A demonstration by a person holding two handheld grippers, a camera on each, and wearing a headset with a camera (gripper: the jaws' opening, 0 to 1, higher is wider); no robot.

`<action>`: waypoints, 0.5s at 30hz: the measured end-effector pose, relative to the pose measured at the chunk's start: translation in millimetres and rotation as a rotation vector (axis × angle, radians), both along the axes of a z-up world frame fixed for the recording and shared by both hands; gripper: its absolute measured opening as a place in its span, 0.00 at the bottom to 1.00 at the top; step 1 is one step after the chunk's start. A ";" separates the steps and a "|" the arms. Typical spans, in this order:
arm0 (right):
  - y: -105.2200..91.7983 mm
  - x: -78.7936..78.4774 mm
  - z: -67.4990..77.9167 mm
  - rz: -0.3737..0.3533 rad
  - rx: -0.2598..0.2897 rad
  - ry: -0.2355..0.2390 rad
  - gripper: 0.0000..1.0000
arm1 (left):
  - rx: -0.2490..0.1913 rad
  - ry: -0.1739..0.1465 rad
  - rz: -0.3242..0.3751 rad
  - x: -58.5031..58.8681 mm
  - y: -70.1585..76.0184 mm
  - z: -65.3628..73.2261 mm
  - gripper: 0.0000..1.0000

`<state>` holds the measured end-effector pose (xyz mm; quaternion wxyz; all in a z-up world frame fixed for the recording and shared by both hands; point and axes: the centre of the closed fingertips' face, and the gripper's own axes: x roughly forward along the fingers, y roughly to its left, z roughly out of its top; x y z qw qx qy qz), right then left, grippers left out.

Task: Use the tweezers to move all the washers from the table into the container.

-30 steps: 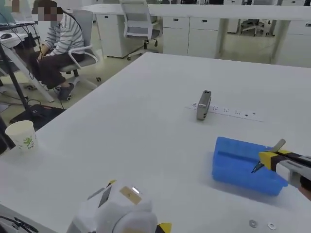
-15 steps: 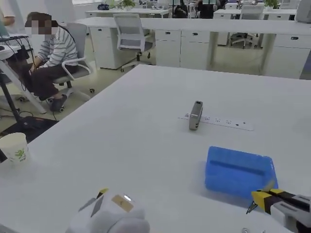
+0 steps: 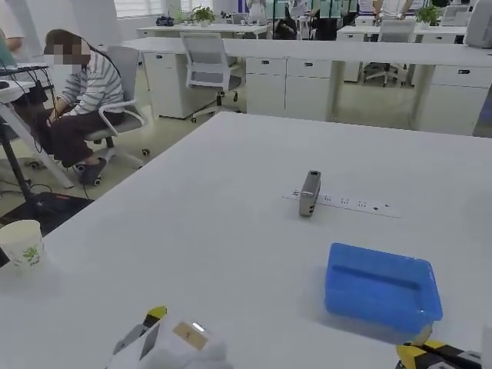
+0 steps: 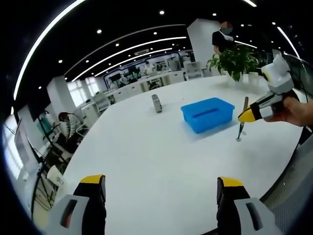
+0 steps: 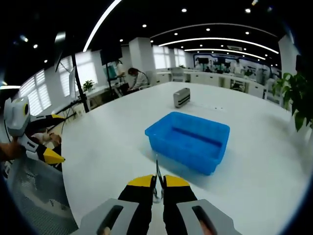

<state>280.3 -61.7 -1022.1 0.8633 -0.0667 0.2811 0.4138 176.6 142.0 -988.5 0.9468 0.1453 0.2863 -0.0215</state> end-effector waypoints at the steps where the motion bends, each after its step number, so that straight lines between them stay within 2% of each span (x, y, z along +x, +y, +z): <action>1: 0.9 -0.9 0.1 0.010 -0.006 -0.007 0.03 | 0.001 0.000 -0.002 0.0 -0.3 0.0 0.97; 5: 3.7 -6.0 -0.3 0.049 -0.034 -0.055 0.02 | -0.003 0.001 -0.002 0.0 -0.1 -0.1 0.95; 7: 4.8 -8.9 0.6 0.054 -0.039 -0.071 0.02 | 0.001 0.015 -0.003 -0.5 -0.1 -2.7 0.95; 15: -1.5 -7.5 1.3 0.014 -0.015 -0.040 0.01 | 0.017 0.025 -0.015 -1.4 -1.3 -4.0 0.94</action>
